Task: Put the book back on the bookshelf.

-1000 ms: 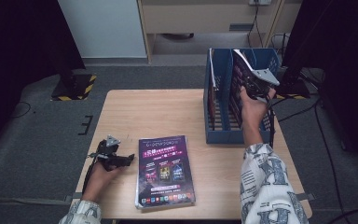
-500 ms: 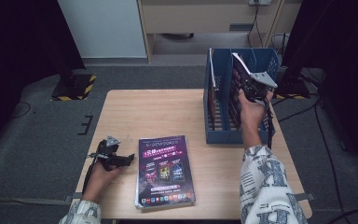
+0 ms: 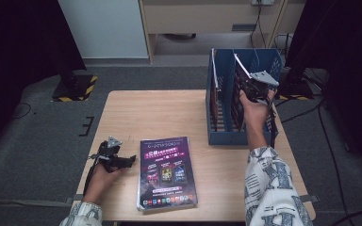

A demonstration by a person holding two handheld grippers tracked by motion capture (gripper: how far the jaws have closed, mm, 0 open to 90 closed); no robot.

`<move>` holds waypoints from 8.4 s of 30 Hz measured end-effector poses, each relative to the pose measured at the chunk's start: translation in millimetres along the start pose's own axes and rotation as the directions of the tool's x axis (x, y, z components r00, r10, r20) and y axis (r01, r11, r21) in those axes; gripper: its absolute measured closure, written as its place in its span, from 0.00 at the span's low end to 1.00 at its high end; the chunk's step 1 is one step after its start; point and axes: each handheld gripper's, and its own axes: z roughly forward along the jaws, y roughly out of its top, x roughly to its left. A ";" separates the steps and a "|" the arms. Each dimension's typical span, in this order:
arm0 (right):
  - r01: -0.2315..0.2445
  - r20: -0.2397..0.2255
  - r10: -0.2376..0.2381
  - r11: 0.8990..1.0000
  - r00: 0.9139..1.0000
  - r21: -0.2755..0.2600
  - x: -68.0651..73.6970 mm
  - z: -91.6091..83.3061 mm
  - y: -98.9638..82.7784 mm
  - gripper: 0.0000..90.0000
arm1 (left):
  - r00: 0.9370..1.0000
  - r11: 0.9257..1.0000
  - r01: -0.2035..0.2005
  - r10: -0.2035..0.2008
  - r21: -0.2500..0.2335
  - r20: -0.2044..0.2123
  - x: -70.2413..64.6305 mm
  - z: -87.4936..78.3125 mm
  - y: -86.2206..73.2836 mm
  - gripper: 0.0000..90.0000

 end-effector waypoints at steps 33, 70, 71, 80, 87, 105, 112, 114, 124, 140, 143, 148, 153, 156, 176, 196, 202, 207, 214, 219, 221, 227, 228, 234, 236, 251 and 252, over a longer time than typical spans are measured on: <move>0.021 0.150 -0.015 0.999 0.989 -0.042 -7.9 0.0 -10.8 0.91 | 1.000 1.000 0.001 -0.001 -0.001 0.000 -0.1 0.6 0.5 0.00; -0.032 -0.031 0.031 0.999 0.999 -0.029 11.5 -26.3 -25.2 0.37 | 1.000 1.000 0.000 0.000 0.000 0.000 -0.1 0.6 0.5 0.00; -0.035 -0.034 0.034 0.999 0.999 -0.027 11.9 -27.2 -24.9 0.36 | 1.000 1.000 0.001 -0.001 0.000 0.000 -0.1 0.6 0.5 0.00; -0.037 -0.068 0.036 0.999 0.997 -0.017 21.4 -34.9 -24.4 0.27 | 1.000 1.000 0.001 -0.001 0.000 0.000 -0.1 0.5 0.5 0.00; -0.031 -0.067 0.031 1.000 0.997 -0.004 24.3 -43.2 -26.9 0.21 | 1.000 1.000 0.002 -0.002 0.000 -0.001 -0.1 0.4 0.5 0.00; -0.045 -0.143 0.047 0.999 0.989 0.015 24.4 -74.9 -37.0 0.13 | 1.000 1.000 0.003 -0.003 0.000 -0.002 0.1 -0.5 -0.4 0.00; -0.050 -0.181 0.051 0.999 0.982 0.009 29.6 -87.5 -44.9 0.11 | 1.000 1.000 0.003 -0.003 -0.001 0.002 0.5 -0.9 -0.8 0.00; -0.052 -0.195 0.053 0.999 0.979 0.008 32.4 -91.5 -47.6 0.10 | 1.000 1.000 0.002 -0.002 0.000 0.002 0.5 -1.0 -0.8 0.00; -0.032 -0.266 0.033 0.999 0.963 0.010 52.3 -107.3 -65.2 0.10 | 1.000 1.000 0.001 -0.001 0.000 0.001 0.5 -0.9 -0.8 0.00; 0.042 -0.338 -0.009 0.995 0.941 0.092 85.5 -112.8 -92.5 0.10 | 0.999 1.000 -0.021 0.021 -0.002 0.025 1.2 -1.9 -1.9 0.00; 0.047 -0.351 -0.008 0.994 0.936 0.101 90.3 -112.9 -96.0 0.10 | 0.998 0.999 -0.041 0.041 -0.002 0.045 0.5 -2.3 -2.3 0.00; 0.065 -0.376 -0.014 0.990 0.926 0.122 99.4 -112.3 -101.7 0.10 | 0.996 0.998 -0.060 0.060 -0.003 0.064 -0.1 -2.7 -2.6 0.00; 0.089 -0.404 -0.030 0.988 0.914 0.128 107.9 -110.3 -103.7 0.10 | 0.995 0.997 -0.071 0.071 -0.005 0.077 0.9 -3.4 -3.5 0.00; 0.096 -0.417 -0.034 0.987 0.908 0.129 111.5 -110.3 -104.5 0.09 | 0.994 0.997 -0.072 0.072 -0.005 0.077 0.9 -3.4 -3.5 0.00; 0.162 -0.503 -0.063 0.974 0.862 0.156 141.6 -107.3 -114.3 0.26 | 0.997 0.997 0.006 0.000 -0.071 0.080 0.0 -24.5 5.1 0.13; 0.288 -0.602 -0.098 0.930 0.792 0.227 179.5 -101.1 -137.4 0.45 | 0.997 0.990 -0.030 0.040 -0.141 0.072 -40.5 -42.6 16.9 0.40; 0.296 -0.605 -0.096 0.924 0.791 0.241 180.3 -99.9 -142.3 0.49 | 0.995 0.994 -0.053 0.061 -0.097 0.084 -45.6 -33.9 14.9 0.47; 0.319 -0.605 -0.108 0.913 0.789 0.254 181.8 -99.5 -145.4 0.54 | 0.993 0.994 -0.060 0.069 -0.095 0.093 -49.1 -31.3 14.9 0.54; 0.326 -0.614 -0.100 0.907 0.783 0.267 181.2 -98.1 -148.7 0.53 | 0.991 0.994 -0.057 0.067 -0.088 0.112 -50.4 -28.7 14.3 0.63; 0.311 -0.602 -0.093 0.912 0.793 0.268 179.4 -98.2 -148.2 0.49 | 0.989 0.995 -0.046 0.058 -0.089 0.135 -50.5 -25.9 14.7 0.64; 0.318 -0.605 -0.095 0.908 0.790 0.273 179.7 -98.0 -149.3 0.44 | 0.989 0.995 -0.049 0.062 -0.090 0.137 -51.5 -25.1 15.4 0.66; 0.327 -0.619 -0.069 0.891 0.782 0.314 180.0 -96.7 -154.2 0.34 | 0.985 0.994 -0.055 0.070 -0.093 0.160 -55.5 -19.8 18.0 0.70; 0.331 -0.627 -0.063 0.888 0.776 0.320 180.1 -96.4 -154.6 0.33 | 0.985 0.994 -0.061 0.075 -0.093 0.157 -56.2 -19.4 18.5 0.70; 0.322 -0.629 -0.051 0.889 0.776 0.325 178.1 -98.0 -152.6 0.27 | 0.982 0.993 -0.060 0.077 -0.101 0.174 -58.3 -14.8 20.8 0.69; 0.320 -0.633 -0.038 0.885 0.773 0.338 176.8 -97.4 -153.2 0.25 | 0.980 0.992 -0.069 0.086 -0.101 0.179 -60.8 -11.2 24.2 0.69; 0.286 -0.615 0.053 0.852 0.787 0.439 170.6 -89.1 -167.2 0.14 | 0.984 0.993 -0.066 0.081 -0.099 0.161 -67.1 -10.7 23.9 0.56; 0.279 -0.617 0.065 0.851 0.785 0.445 169.5 -88.0 -168.1 0.14 | 0.983 0.994 -0.061 0.076 -0.094 0.168 -67.5 -11.4 23.5 0.56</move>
